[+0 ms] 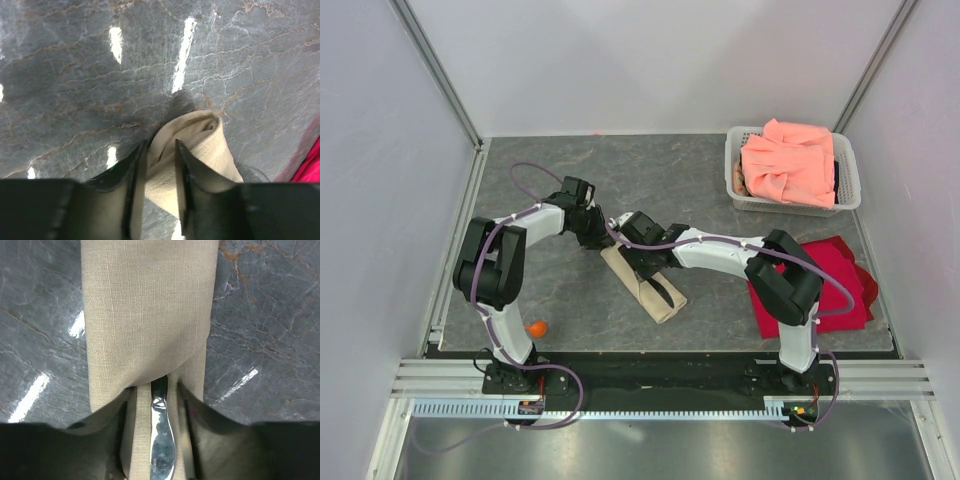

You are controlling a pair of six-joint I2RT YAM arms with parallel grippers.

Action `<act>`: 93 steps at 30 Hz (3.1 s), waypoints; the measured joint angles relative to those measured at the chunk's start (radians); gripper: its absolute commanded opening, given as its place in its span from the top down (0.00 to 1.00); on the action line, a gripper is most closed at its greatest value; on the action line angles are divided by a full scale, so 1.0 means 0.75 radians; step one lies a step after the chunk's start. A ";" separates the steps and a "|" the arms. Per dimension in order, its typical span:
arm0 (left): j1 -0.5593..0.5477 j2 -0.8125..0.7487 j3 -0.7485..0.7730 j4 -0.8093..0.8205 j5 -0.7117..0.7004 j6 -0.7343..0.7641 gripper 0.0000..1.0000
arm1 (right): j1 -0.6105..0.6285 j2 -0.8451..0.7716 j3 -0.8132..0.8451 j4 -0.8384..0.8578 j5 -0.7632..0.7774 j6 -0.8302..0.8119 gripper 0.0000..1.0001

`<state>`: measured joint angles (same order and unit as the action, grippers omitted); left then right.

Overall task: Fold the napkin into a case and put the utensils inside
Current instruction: Stuff the knife into the folded napkin, then pick up the spoon from the corner of the board, then pass from the left arm to the right

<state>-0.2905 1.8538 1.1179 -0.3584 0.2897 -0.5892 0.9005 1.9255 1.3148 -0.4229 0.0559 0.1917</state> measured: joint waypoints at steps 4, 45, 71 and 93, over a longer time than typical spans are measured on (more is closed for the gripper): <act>0.033 -0.079 -0.022 -0.053 -0.001 -0.020 0.24 | 0.000 -0.010 -0.002 0.002 0.020 0.018 0.30; 0.728 -0.904 -0.741 -0.804 -0.612 -1.046 0.54 | -0.002 -0.692 -0.199 -0.084 -0.055 0.064 0.04; -0.328 -1.011 -0.454 -0.550 -0.597 -0.979 0.98 | -0.086 -0.626 -0.559 0.384 -0.593 0.600 0.20; -0.539 -0.874 -0.315 -0.608 -0.627 -1.155 0.98 | 0.027 -0.460 -0.610 0.705 -0.602 0.921 0.60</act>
<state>-0.6949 1.1984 0.8818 -0.8143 -0.1806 -1.4555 0.9211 1.5806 0.8574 0.1062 -0.3958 0.8825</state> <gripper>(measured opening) 0.043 0.456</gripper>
